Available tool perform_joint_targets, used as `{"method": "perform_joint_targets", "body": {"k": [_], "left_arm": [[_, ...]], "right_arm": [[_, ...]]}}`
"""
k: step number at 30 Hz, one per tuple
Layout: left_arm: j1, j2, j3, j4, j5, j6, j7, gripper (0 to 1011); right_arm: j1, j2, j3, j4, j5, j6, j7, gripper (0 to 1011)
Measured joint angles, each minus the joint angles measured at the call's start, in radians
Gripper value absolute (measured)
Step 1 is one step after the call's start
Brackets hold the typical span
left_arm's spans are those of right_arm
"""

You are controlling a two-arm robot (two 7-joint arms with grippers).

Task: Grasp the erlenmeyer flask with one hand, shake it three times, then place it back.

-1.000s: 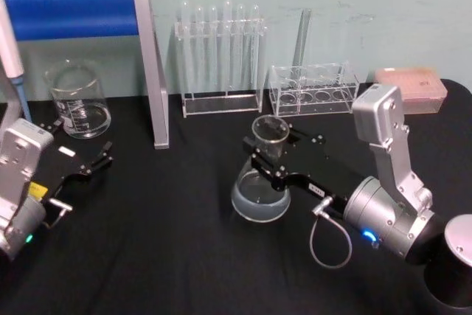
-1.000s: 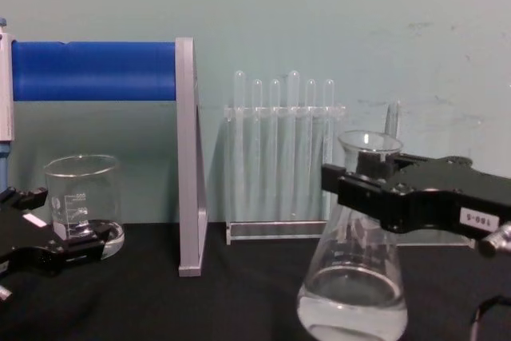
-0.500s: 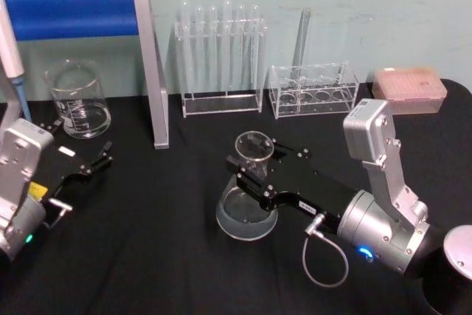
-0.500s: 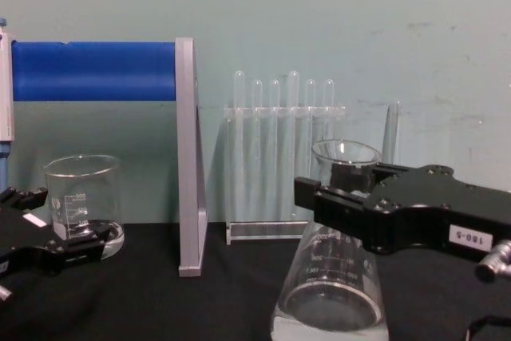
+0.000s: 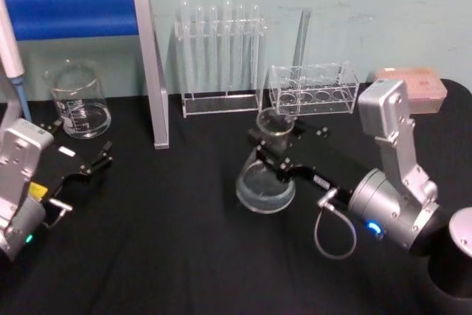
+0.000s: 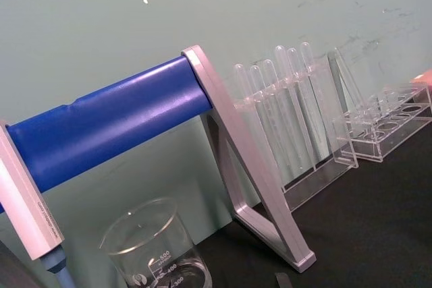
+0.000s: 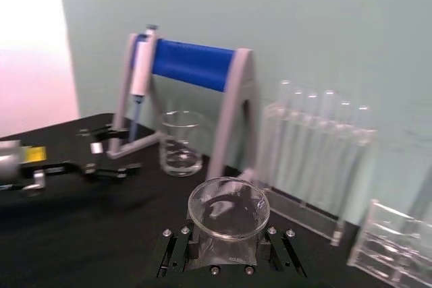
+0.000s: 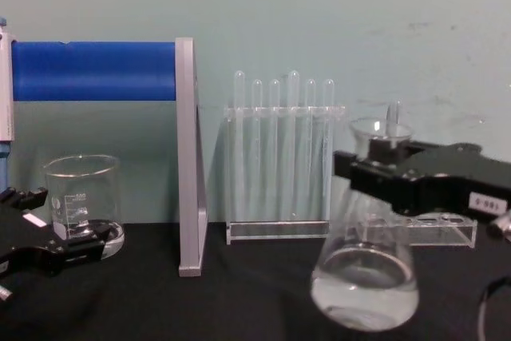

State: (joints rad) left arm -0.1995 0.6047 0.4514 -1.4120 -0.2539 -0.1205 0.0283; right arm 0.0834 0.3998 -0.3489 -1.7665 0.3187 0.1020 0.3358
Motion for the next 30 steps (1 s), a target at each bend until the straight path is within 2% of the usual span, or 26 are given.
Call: {"method": "perform_joint_targets", "body": {"k": [13,18,30], "left_arm": [[0.000,0.000,0.000,0.000,0.000,0.000,0.000,1001],[0.000,0.000,0.000,0.000,0.000,0.000,0.000,1001],[0.000,0.000,0.000,0.000,0.000,0.000,0.000,1001]], "right_arm": [[0.051,-0.030,0.082,0.086,-0.029,-0.004,-0.073,449],[0.065,-0.040,0.125,0.117,-0.046,-0.007,-0.099,449],[0.077,-0.060,0.183,0.153,-0.075,-0.008,-0.124,449]]}}
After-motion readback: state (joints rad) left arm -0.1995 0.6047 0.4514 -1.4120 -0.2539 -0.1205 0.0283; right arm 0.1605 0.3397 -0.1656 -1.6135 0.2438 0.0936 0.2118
